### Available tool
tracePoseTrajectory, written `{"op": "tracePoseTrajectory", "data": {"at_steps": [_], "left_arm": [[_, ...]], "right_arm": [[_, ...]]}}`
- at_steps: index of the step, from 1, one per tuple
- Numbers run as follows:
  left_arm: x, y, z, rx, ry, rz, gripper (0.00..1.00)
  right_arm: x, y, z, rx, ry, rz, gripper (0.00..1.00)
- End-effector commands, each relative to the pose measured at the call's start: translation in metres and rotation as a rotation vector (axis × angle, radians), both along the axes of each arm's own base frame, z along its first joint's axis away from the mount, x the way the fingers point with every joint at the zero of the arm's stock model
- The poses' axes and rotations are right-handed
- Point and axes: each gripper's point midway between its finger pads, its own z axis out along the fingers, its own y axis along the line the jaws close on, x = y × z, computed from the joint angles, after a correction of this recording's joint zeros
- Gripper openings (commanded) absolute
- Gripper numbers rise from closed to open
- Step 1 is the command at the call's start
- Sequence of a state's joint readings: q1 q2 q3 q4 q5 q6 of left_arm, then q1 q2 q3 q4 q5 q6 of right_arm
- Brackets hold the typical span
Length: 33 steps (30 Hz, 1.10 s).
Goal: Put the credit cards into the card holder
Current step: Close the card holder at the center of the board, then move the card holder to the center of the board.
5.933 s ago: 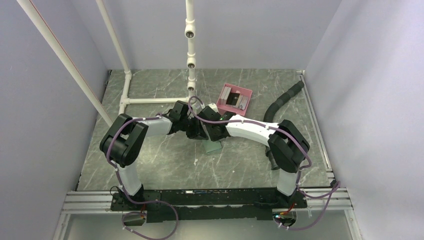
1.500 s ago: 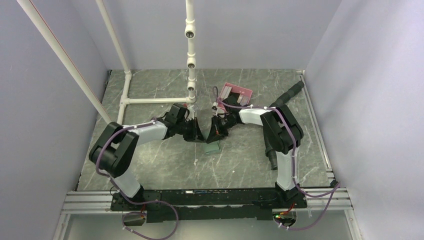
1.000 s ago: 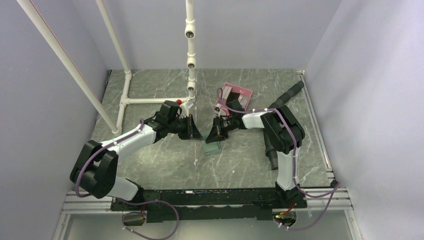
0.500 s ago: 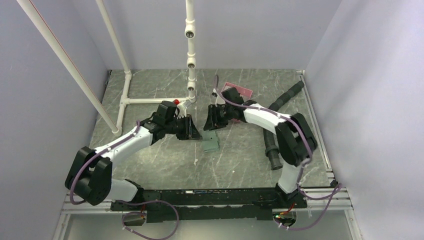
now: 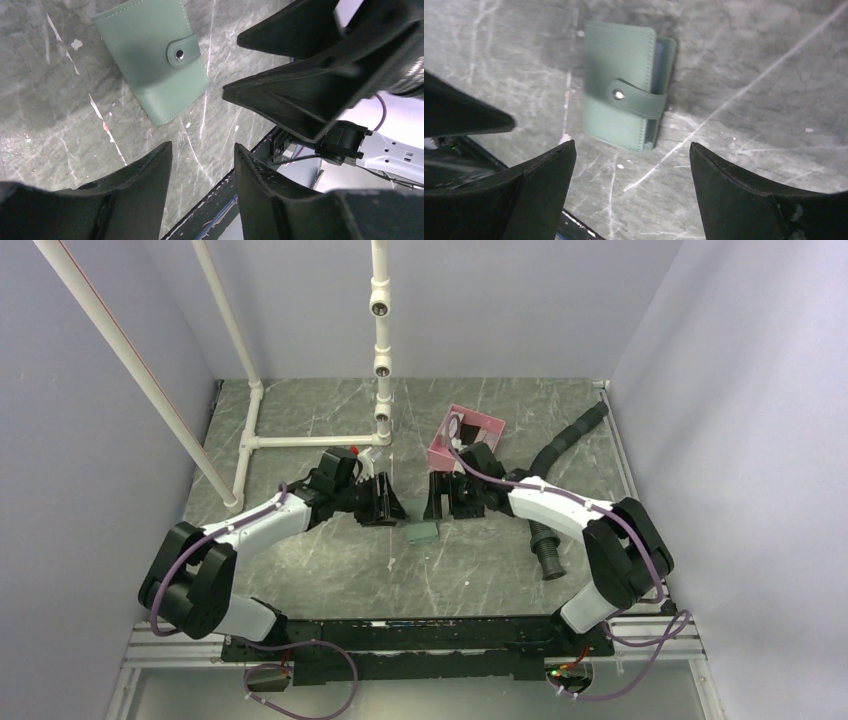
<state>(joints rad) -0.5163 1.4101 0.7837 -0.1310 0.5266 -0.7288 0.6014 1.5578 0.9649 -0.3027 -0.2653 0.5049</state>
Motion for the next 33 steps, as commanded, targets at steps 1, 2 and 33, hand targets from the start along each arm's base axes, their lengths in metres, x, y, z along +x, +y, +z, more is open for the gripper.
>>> {"op": "tracePoseTrajectory", "data": {"at_steps": [1, 2, 33], "left_arm": [[0.002, -0.001, 0.012, -0.034, -0.025, 0.017, 0.54], [0.0, 0.001, 0.013, -0.027, -0.027, 0.022, 0.54], [-0.073, 0.162, 0.255, 0.121, -0.656, 0.472, 0.6]], "right_arm": [[0.019, 0.012, -0.006, 0.046, -0.068, -0.113, 0.86], [0.019, 0.015, -0.01, 0.048, -0.071, -0.119, 0.86], [0.073, 0.318, 0.069, 0.305, -0.319, 0.048, 0.66]]}}
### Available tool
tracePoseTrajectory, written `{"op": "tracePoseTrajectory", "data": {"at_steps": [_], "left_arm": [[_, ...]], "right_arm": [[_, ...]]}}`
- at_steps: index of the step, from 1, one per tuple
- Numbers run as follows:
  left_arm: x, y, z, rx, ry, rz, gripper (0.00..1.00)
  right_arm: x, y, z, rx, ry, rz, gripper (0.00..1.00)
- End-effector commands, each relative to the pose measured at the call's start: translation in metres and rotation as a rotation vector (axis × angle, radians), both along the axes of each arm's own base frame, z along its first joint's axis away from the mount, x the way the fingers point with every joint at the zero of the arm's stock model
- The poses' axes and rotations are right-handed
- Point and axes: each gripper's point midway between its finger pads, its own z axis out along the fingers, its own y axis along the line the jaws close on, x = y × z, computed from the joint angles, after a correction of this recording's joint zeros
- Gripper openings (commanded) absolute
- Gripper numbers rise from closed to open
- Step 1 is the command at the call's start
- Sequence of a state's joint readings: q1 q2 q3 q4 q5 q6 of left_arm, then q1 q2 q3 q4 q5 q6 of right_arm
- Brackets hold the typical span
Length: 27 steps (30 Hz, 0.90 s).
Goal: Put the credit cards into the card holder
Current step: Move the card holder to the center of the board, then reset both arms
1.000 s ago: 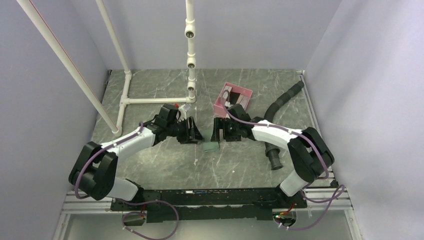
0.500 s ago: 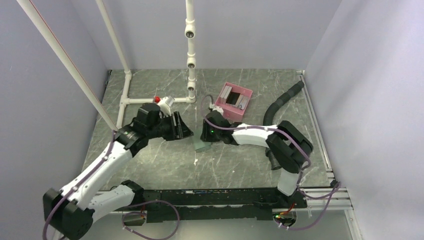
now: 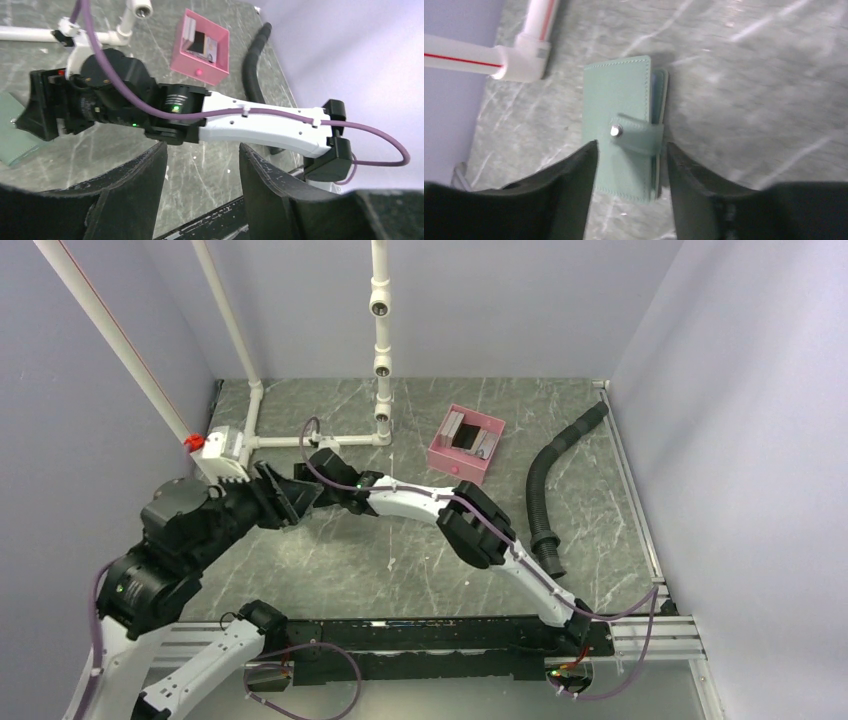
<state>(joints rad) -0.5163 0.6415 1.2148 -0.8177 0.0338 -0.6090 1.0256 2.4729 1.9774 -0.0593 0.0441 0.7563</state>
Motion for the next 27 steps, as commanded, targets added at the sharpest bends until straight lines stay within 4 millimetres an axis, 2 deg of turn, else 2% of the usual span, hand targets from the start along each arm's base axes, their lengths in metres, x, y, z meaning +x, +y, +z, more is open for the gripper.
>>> {"op": "tracePoseTrajectory", "data": {"at_steps": [1, 3, 4, 6, 9, 10, 11, 14, 16, 19, 22, 25, 27], "left_arm": [[-0.003, 0.03, 0.01, 0.056, -0.03, 0.123, 0.61], [-0.005, 0.037, 0.024, 0.055, -0.07, 0.147, 0.62], [-0.005, 0.04, 0.032, 0.055, -0.092, 0.157, 0.63], [-0.005, 0.046, 0.05, 0.053, -0.151, 0.177, 0.65], [-0.005, 0.051, 0.085, 0.053, -0.276, 0.184, 0.68], [-0.006, 0.051, 0.098, 0.057, -0.324, 0.173, 0.68], [-0.006, 0.051, 0.111, 0.07, -0.379, 0.163, 0.69], [-0.008, 0.051, 0.147, 0.075, -0.51, 0.151, 0.71], [-0.009, 0.05, 0.165, 0.079, -0.572, 0.148, 0.73], [-0.01, 0.051, 0.186, 0.081, -0.638, 0.15, 0.76], [-0.012, 0.052, 0.199, 0.09, -0.671, 0.15, 0.77], [-0.015, 0.054, 0.206, 0.099, -0.69, 0.153, 0.77], [-0.016, 0.056, 0.208, 0.105, -0.705, 0.156, 0.78]], "right_arm": [[0.017, -0.011, 0.109, 0.06, -0.134, 0.025, 0.72], [0.02, -0.051, 0.138, -0.004, -0.203, -0.004, 0.86], [0.018, -0.072, 0.154, -0.016, -0.213, -0.002, 0.89], [0.014, -0.126, 0.17, -0.066, -0.221, -0.018, 0.9], [0.003, -0.212, 0.204, -0.157, -0.31, -0.086, 0.92], [-0.007, -0.241, 0.239, -0.155, -0.403, -0.11, 0.94], [-0.015, -0.263, 0.257, -0.184, -0.473, -0.131, 0.96], [-0.04, -0.325, 0.327, -0.19, -0.662, -0.224, 0.99], [-0.056, -0.357, 0.37, -0.165, -0.76, -0.27, 1.0], [-0.078, -0.398, 0.418, -0.117, -0.869, -0.345, 1.0], [-0.096, -0.433, 0.449, -0.065, -0.942, -0.428, 1.0], [-0.114, -0.464, 0.472, -0.007, -1.0, -0.5, 1.0], [-0.122, -0.476, 0.482, 0.034, -1.026, -0.53, 1.0]]}}
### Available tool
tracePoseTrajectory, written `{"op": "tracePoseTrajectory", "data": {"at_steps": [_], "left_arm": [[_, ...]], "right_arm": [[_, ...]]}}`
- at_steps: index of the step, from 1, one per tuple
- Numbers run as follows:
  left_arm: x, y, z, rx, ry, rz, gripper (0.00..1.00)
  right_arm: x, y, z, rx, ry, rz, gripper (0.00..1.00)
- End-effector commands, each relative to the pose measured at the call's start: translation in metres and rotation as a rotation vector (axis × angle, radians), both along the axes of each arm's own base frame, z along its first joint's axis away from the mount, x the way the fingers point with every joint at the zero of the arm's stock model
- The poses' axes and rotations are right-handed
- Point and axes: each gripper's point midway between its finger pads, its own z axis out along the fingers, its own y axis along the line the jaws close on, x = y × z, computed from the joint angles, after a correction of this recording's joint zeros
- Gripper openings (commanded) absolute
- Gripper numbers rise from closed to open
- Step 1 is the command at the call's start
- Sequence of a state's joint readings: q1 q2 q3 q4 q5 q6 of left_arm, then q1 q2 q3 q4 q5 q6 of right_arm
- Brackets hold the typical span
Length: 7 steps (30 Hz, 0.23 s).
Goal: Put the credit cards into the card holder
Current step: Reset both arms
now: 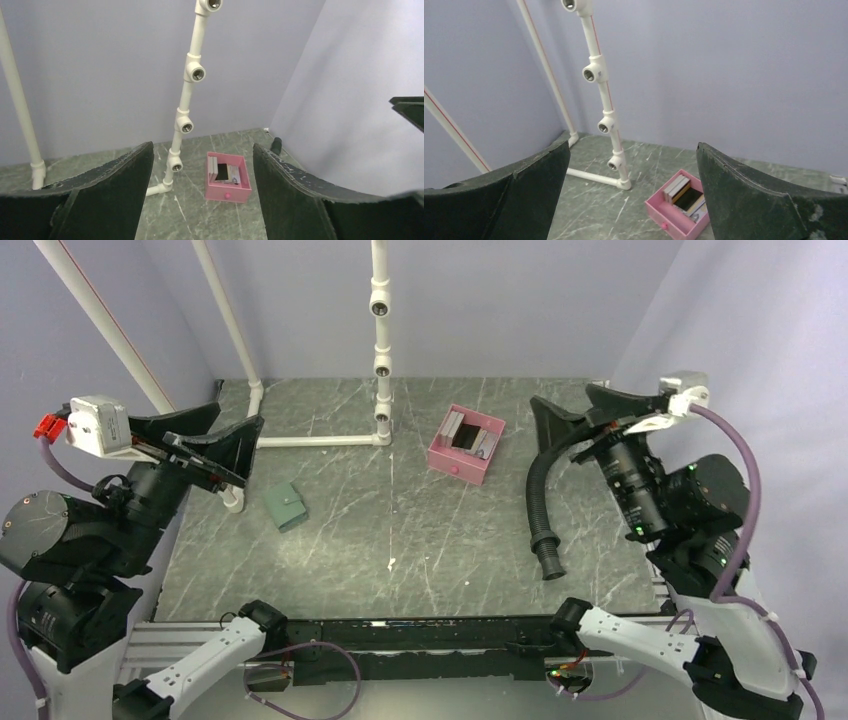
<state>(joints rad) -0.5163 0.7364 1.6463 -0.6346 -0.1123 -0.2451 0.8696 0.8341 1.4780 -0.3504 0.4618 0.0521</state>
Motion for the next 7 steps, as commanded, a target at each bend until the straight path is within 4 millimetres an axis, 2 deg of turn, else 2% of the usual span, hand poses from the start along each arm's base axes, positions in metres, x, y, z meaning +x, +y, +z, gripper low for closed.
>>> {"op": "tracePoseTrajectory", "data": {"at_steps": [1, 3, 7], "left_arm": [[-0.005, 0.005, 0.019, 0.037, -0.093, 0.018, 0.79], [-0.003, 0.006, 0.017, 0.04, -0.097, 0.028, 0.8], [0.003, 0.002, 0.012, 0.054, -0.084, 0.021, 0.8]], "right_arm": [[-0.009, -0.033, 0.01, 0.015, -0.055, -0.095, 1.0], [-0.016, -0.05, 0.013, 0.071, -0.061, -0.13, 1.0], [-0.022, -0.067, 0.007, 0.126, -0.032, -0.163, 1.0]]}}
